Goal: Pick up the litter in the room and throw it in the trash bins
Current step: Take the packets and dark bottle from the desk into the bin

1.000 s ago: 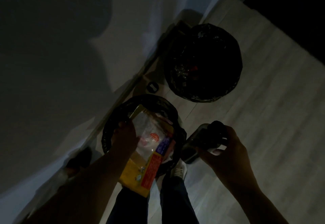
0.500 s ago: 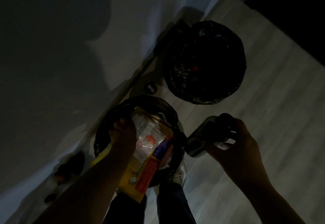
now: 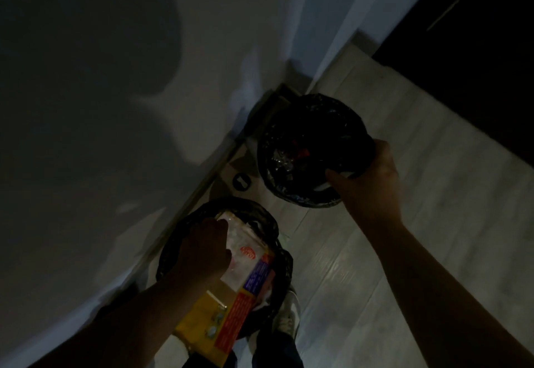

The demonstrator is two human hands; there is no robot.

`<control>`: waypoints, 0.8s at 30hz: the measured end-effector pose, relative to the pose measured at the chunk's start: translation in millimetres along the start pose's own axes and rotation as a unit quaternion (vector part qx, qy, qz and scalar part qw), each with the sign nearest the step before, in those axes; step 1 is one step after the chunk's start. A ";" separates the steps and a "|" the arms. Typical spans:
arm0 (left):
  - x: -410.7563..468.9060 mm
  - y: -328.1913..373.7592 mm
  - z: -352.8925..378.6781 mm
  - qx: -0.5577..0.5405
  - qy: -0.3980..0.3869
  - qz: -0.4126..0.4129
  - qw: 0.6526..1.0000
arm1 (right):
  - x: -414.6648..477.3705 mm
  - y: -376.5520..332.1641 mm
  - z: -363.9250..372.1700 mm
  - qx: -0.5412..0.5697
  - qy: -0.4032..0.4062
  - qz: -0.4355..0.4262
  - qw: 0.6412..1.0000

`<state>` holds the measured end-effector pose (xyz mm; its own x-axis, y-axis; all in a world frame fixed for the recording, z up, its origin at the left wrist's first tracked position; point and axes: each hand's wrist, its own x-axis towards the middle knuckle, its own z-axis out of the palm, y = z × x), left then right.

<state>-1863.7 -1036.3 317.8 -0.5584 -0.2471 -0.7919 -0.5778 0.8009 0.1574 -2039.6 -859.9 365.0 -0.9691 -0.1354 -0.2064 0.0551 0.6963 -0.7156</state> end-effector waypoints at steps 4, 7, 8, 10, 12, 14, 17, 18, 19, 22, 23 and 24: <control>2.3 6.6 -2.9 -0.012 0.042 0.027 0.999 | 33.8 0.7 12.3 -0.006 0.016 -0.008 1.000; 5.2 6.7 -4.4 -0.031 0.066 0.051 0.996 | 55.9 11.0 25.9 -0.019 0.013 0.009 1.000; 6.6 4.5 -3.5 -0.038 0.073 0.062 0.995 | 61.5 14.9 30.1 -0.023 0.012 0.014 1.000; 8.6 0.8 -6.0 -0.052 0.070 0.076 0.993 | 68.6 21.1 36.8 -0.024 0.013 0.029 0.999; 12.5 -2.3 -8.7 -0.054 0.079 0.083 0.992 | 68.8 24.7 42.1 -0.044 0.013 0.033 0.998; 13.9 -3.6 -12.7 -0.052 0.095 0.086 0.990 | 63.0 26.7 45.6 -0.066 0.000 0.035 0.997; 10.7 -1.0 -20.3 -0.042 0.107 0.073 0.991 | 52.2 28.7 43.9 -0.100 -0.029 0.037 0.994; 8.8 -0.6 -22.4 -0.034 0.110 0.073 0.991 | 48.8 28.9 41.6 -0.107 -0.038 0.039 0.993; 7.4 0.0 -24.3 -0.027 0.118 0.077 0.990 | 45.3 28.2 38.8 -0.112 -0.044 0.042 0.992; -2.5 1.7 -32.8 -0.018 0.127 0.092 0.987 | 31.3 24.6 27.0 -0.127 -0.061 0.042 0.989; -6.5 2.8 -35.7 -0.019 0.128 0.099 0.987 | 25.9 22.8 22.2 -0.137 -0.069 0.038 0.987; -11.4 3.8 -39.6 -0.018 0.127 0.103 0.986 | 20.3 20.3 16.9 -0.149 -0.080 0.035 0.985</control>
<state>-1883.1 -1052.1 350.8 -0.7945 -0.2143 -0.5682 -0.4548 0.8301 0.3228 -2054.1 -860.5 335.1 -0.9136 -0.1727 -0.3682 0.0241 0.8809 -0.4728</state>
